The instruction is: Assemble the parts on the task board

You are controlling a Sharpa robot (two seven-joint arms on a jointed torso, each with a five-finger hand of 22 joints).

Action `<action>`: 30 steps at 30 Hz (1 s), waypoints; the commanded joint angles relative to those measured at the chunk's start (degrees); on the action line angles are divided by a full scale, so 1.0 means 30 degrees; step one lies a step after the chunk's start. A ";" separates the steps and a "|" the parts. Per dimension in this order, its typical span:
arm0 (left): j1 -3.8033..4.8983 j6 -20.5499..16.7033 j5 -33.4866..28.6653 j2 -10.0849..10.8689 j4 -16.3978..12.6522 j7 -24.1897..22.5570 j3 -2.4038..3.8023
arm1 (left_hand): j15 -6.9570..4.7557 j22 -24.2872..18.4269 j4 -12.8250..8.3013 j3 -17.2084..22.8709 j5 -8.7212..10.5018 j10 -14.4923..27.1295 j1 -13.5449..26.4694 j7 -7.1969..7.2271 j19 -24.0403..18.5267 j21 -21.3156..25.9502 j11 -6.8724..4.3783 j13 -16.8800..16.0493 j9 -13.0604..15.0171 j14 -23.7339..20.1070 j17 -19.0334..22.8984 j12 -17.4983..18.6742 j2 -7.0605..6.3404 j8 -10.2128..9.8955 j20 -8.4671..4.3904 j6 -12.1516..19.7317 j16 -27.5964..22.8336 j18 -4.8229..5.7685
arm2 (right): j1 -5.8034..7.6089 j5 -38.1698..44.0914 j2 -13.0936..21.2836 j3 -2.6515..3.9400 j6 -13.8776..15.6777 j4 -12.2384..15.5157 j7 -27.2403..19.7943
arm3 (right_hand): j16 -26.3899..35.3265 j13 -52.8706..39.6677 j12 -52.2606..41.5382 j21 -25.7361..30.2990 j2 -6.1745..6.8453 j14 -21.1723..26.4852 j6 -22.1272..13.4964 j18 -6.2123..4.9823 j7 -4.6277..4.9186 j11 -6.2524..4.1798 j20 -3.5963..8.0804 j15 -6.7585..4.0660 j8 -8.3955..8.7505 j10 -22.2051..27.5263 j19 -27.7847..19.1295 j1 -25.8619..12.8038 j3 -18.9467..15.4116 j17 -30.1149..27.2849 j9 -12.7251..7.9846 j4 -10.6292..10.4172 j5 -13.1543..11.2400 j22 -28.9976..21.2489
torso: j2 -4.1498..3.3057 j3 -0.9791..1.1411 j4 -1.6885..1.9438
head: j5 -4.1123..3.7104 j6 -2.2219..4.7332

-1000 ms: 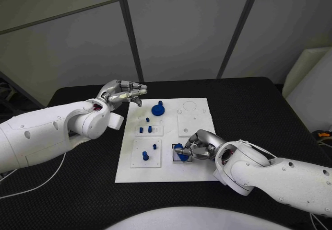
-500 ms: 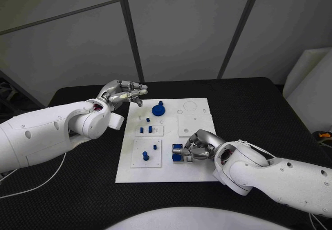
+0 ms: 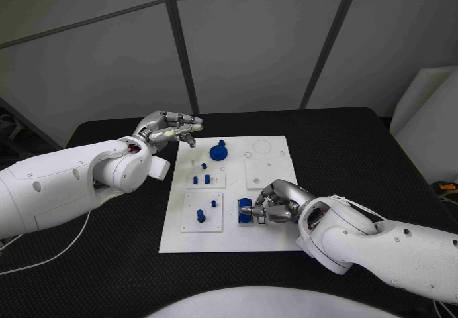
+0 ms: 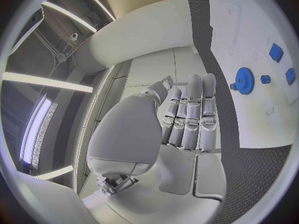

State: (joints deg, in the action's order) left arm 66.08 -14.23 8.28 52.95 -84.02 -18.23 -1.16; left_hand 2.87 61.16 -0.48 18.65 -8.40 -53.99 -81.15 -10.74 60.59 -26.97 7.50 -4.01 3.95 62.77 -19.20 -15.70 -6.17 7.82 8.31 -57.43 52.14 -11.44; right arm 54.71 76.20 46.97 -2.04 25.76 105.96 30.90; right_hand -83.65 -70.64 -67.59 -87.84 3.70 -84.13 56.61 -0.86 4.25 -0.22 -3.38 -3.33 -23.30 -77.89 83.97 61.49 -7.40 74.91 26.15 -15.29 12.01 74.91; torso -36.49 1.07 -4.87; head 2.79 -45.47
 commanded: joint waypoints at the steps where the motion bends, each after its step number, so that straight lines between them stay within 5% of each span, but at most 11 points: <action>1: 0.0028 0.0140 -0.0058 0.0029 -0.0053 -0.0257 0.0015 | -0.0009 -0.0027 -0.0010 -0.0087 0.0029 0.0125 -0.0090 0.0057 0.0053 0.0124 0.0012 -0.0031 0.0011 -0.0142 0.0029 -0.0044 0.0111 0.0082 0.0025 0.0023 -0.0130 0.0340 | 0.0020 0.0718 0.0104 0.0000 0.0082 0.0187 -0.0449 | 0.0052 -0.0134 -0.0150 -0.0057 -0.0225 -0.1139 -0.0020 0.0076 -0.0103 -0.0003 0.0197 -0.0161 -0.0178 -0.0225 0.1445 0.1774 0.0214 0.0593 0.0095 0.0512 0.0469 0.4533 | -0.0001 -0.0001 -0.0006 | 0.0008 -0.0023; 19: 0.0028 0.0123 -0.0058 0.0103 -0.0095 -0.0260 0.0015 | -0.0011 -0.0045 -0.0033 -0.0115 0.0021 0.0188 -0.0106 0.0047 0.0060 0.0152 0.0016 -0.0029 0.0009 -0.0147 0.0059 -0.0106 0.0135 0.0117 0.0023 0.0040 -0.0138 0.0337 | 0.0019 0.1080 -0.0016 0.0001 -0.0129 -0.0024 -0.0348 | -0.0021 -0.0800 -0.0875 -0.0224 -0.0799 -0.1177 0.0288 0.0129 -0.0268 -0.0154 0.0295 -0.0284 -0.0511 -0.0727 0.1591 0.3333 0.0144 0.0761 0.0301 0.0910 0.0712 0.4664 | -0.0014 -0.0019 0.0019 | -0.0006 -0.0108; 25: 0.0028 0.0107 -0.0058 0.0126 -0.0100 -0.0260 0.0015 | -0.0011 -0.0045 -0.0033 -0.0115 0.0021 0.0188 -0.0106 0.0047 0.0060 0.0152 0.0016 -0.0029 0.0009 -0.0147 0.0059 -0.0106 0.0135 0.0117 0.0023 0.0040 -0.0138 0.0337 | 0.0020 0.1460 -0.0053 0.0003 -0.0924 -0.0087 -0.0302 | -0.0041 -0.0923 -0.0939 -0.0235 -0.0781 -0.1184 0.0320 0.0133 -0.0386 -0.0280 0.0401 -0.0399 -0.0595 -0.0777 0.1602 0.5501 0.0590 0.0828 0.0369 0.2175 -0.0469 0.4676 | -0.0009 -0.0009 0.0006 | 0.0018 -0.0158; 30: 0.0028 0.0107 -0.0058 0.0133 -0.0104 -0.0264 0.0015 | -0.0011 -0.0045 -0.0033 -0.0115 0.0021 0.0188 -0.0106 0.0047 0.0060 0.0152 0.0016 -0.0029 0.0009 -0.0147 0.0059 -0.0106 0.0135 0.0117 0.0023 0.0040 -0.0138 0.0337 | 0.0020 0.1958 -0.0018 0.0003 -0.1003 -0.0073 -0.0248 | -0.0084 -0.1020 -0.1015 -0.0284 -0.0780 -0.1200 0.0393 0.0149 -0.0410 -0.0307 0.0432 -0.0419 -0.0581 -0.0831 0.1643 0.6245 0.0833 0.0926 0.0346 0.2633 -0.0688 0.4714 | -0.0005 -0.0006 -0.0002 | 0.0022 -0.0165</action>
State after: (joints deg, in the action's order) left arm 66.08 -14.24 8.27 53.32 -84.19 -18.23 -1.17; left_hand 2.88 61.08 -0.48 18.65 -8.40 -53.78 -81.15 -10.74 60.59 -26.74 7.71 -4.01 3.95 62.77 -19.09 -15.70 -6.17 7.82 8.31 -57.43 51.92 -11.44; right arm 54.71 80.12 46.88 -2.00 24.16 105.70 30.01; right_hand -83.66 -73.78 -70.35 -88.48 1.80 -83.94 57.51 -0.86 3.29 -1.04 -2.53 -4.31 -24.79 -79.97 83.95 79.20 -4.93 74.91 27.21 -7.73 10.26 74.90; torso -36.54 1.03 -4.82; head 2.83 -45.94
